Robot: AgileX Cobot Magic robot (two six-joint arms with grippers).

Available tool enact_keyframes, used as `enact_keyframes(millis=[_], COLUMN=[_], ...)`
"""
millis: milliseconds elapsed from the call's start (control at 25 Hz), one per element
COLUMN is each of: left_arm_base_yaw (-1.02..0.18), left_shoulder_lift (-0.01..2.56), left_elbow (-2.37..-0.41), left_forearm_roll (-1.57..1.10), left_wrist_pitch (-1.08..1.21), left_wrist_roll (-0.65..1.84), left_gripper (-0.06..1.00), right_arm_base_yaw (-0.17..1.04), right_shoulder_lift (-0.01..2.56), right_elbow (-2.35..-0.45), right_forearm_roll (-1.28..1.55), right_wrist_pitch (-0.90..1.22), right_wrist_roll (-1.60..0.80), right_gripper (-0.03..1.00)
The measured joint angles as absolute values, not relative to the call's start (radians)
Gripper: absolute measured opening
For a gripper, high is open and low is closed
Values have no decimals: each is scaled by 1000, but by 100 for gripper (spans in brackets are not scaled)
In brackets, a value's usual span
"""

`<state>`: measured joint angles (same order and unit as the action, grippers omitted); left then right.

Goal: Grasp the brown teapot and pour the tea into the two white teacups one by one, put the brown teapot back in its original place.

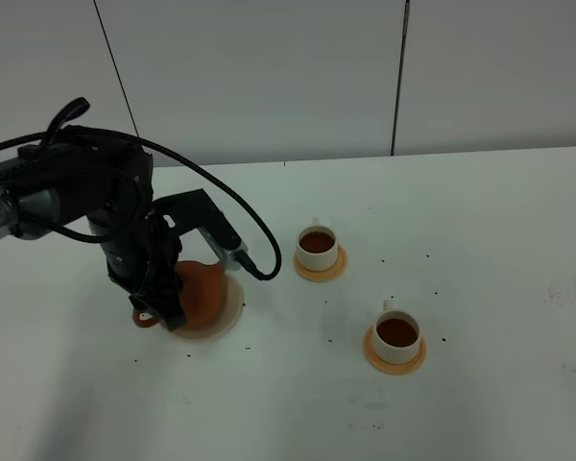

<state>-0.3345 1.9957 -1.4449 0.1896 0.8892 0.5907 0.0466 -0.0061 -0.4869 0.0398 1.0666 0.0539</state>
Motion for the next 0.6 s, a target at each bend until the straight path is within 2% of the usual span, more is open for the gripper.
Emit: enact_keyframes(millis=[440,600], left_arm_base_yaw=[-334,-334], left_shoulder_lift=[1832,1706], left_elbow=[-1445,-1445], left_forearm_roll=[138,66], left_wrist_pitch=[901,987], left_wrist_roll=[591,591], left_gripper=[45,41], right_arm_base_yaw=[47,47], right_shoulder_lift=[-6,-6], right_elbow=[-487,-487], right_forearm_roll=[40,40], right_wrist_pitch=[1067,1067], right_wrist_roll=[54,54], right_gripper=[24,24])
